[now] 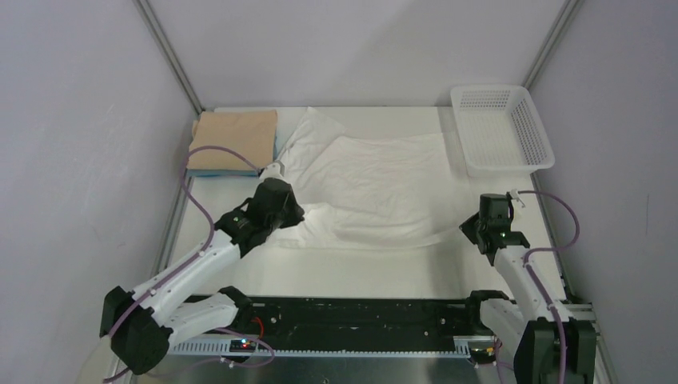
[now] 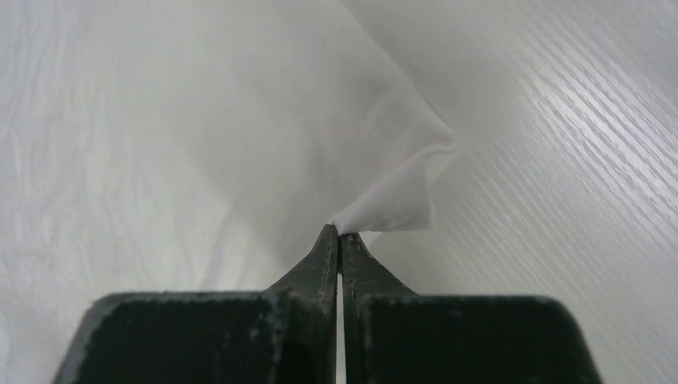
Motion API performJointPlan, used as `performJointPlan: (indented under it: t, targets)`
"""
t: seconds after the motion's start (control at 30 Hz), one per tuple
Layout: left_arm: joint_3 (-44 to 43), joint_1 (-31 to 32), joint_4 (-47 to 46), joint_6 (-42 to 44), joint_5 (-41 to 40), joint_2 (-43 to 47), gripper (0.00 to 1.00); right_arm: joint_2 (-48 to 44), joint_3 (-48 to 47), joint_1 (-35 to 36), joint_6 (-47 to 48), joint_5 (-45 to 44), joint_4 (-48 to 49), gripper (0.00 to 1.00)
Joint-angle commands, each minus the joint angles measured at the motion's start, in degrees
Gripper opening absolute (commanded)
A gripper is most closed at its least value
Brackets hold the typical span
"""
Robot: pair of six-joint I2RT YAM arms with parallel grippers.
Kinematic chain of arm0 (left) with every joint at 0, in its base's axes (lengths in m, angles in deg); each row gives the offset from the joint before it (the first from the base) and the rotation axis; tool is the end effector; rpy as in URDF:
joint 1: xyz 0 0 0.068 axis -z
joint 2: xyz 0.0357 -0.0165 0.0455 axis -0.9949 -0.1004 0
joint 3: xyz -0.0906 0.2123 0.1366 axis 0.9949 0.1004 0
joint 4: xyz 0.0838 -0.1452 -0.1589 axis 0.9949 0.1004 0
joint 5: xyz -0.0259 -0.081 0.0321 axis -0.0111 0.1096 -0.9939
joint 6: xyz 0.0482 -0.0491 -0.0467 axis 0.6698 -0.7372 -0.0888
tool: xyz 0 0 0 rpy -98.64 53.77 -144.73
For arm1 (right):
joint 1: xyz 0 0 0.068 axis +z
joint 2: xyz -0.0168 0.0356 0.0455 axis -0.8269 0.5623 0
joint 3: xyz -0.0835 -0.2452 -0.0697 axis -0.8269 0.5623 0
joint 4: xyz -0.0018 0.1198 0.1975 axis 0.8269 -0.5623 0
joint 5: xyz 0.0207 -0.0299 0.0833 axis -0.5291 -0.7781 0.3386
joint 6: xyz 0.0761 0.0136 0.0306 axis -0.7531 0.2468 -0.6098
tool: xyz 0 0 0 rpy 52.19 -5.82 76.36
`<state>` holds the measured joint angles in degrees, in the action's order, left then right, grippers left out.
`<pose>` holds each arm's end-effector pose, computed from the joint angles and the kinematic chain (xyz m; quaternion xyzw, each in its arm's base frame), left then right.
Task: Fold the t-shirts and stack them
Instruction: Fold the flattened tshirt in 1/3 of the way
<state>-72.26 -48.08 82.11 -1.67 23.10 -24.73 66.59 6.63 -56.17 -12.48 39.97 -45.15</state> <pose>0.1767 -0.1087 0.2405 -0.0887 0.9005 -0.1766 0.3874 0.1712 -0.0133 0.1697 0.3877 0.8467 0.0629 0.3589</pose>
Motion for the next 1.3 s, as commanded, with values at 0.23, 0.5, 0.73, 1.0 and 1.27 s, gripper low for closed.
performJointPlan:
  t: [0.23, 0.5, 0.73, 1.0, 1.27]
  targets:
    - [-9.8, -8.53, -9.15, 11.93, -1.87, -10.7, 0.0, 16.55, -11.98, -0.38, 1.76, 0.2, 10.2, 0.0]
    - [-17.46, -13.25, -13.8, 19.3, 2.63, -22.62, 0.0, 23.83, -15.28, -0.87, 0.97, -0.29, 14.66, 0.0]
    - [-26.02, -16.78, -12.59, 20.14, 3.68, -33.78, 0.41, 28.72, -20.43, -1.72, 2.72, 1.45, 14.38, 0.22]
    - [-27.46, -17.36, -11.65, 18.72, 7.06, -31.85, 1.0, 24.18, -20.77, 0.98, 4.62, -1.52, 5.93, 0.81]
    - [-18.17, -16.56, -13.21, 11.79, 14.44, -30.72, 1.0, 25.96, -18.34, 12.04, 4.79, 2.13, 7.87, 0.99]
